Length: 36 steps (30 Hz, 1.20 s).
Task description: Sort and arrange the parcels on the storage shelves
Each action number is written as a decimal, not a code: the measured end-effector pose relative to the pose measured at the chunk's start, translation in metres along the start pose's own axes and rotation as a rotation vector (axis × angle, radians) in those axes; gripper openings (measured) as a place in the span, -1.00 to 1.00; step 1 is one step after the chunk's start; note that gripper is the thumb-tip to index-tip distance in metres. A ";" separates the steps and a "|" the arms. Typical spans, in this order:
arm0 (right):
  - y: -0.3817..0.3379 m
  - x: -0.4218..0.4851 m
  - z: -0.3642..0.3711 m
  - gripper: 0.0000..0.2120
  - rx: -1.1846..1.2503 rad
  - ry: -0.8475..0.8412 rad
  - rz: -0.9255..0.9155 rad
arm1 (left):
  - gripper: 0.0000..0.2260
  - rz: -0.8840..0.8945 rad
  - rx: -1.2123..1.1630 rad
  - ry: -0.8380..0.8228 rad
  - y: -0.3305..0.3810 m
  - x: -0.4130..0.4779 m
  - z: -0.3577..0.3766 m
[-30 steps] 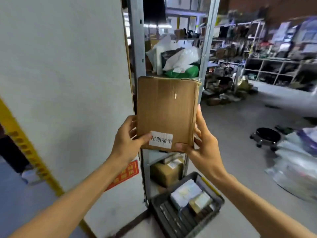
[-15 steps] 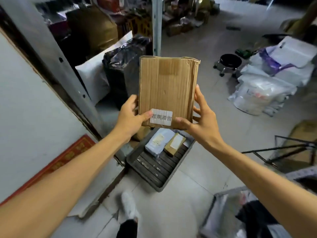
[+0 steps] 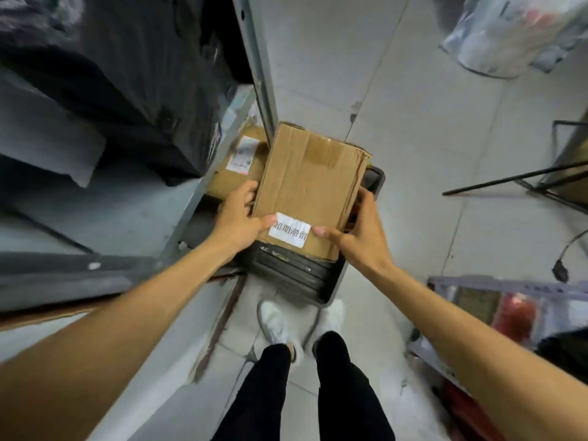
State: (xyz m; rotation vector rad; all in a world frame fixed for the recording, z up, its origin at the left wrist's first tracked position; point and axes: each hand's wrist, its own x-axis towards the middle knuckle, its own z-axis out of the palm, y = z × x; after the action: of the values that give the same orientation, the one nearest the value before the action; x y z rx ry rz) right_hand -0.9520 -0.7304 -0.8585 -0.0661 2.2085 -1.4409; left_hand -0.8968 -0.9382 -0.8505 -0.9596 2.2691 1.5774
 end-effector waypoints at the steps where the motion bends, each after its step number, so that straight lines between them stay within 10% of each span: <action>1: 0.014 0.009 0.008 -0.07 -0.001 -0.017 0.029 | -0.43 -0.026 0.033 -0.012 -0.008 0.008 0.003; 19: 0.259 0.104 0.153 -0.45 0.068 -0.075 0.567 | -0.56 -0.385 0.284 -0.158 -0.225 0.148 0.099; 36: 0.363 0.148 0.262 -0.33 0.162 -0.148 0.703 | -0.41 -0.387 0.607 -0.096 -0.348 0.217 0.123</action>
State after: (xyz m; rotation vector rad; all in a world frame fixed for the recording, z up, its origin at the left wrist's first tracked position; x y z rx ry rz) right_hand -0.8871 -0.8374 -1.3131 0.5804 1.7231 -1.1501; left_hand -0.8698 -0.9856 -1.2750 -1.0265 2.1209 0.6967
